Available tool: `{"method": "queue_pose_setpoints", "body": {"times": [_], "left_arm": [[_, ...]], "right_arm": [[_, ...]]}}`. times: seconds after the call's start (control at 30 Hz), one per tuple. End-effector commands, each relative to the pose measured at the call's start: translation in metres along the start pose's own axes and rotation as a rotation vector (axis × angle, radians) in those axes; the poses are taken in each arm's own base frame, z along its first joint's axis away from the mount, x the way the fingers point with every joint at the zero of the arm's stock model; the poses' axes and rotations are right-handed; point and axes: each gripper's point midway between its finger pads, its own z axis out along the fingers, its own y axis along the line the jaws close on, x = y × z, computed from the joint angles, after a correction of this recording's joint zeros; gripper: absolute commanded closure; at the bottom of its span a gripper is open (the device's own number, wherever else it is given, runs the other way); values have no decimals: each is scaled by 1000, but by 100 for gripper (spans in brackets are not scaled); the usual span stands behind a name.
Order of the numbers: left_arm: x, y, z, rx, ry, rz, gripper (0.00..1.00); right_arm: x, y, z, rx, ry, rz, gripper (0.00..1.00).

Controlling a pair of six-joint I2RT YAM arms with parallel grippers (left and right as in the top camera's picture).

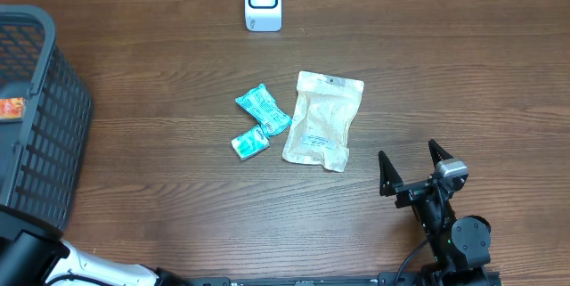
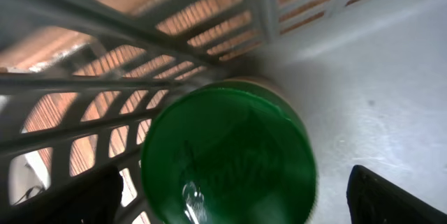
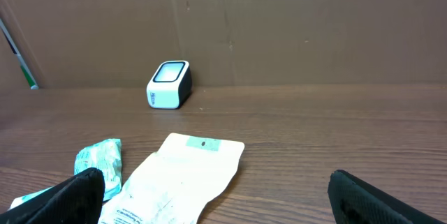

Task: Scan the item barcode
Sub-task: 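Move the left gripper back into the basket toward the green-lidded jar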

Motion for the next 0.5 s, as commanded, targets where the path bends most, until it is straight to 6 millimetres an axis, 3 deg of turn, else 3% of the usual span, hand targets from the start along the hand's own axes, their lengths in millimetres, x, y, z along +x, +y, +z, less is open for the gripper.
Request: {"method": "queue_pose_setpoints", "body": {"times": [0.0, 0.13, 0.27, 0.47], "left_arm": [[3, 9, 7, -36, 13, -18, 9], [-5, 7, 7, -27, -17, -24, 10], [-7, 6, 8, -18, -24, -26, 18], [-7, 4, 8, -9, -24, -25, 18]], "right_arm": [[1, 1, 0, -5, -5, -2, 0], [1, 1, 0, -5, -5, -2, 0], [1, 1, 0, -5, -5, -2, 0], [1, 1, 0, -5, -5, -2, 0]]}}
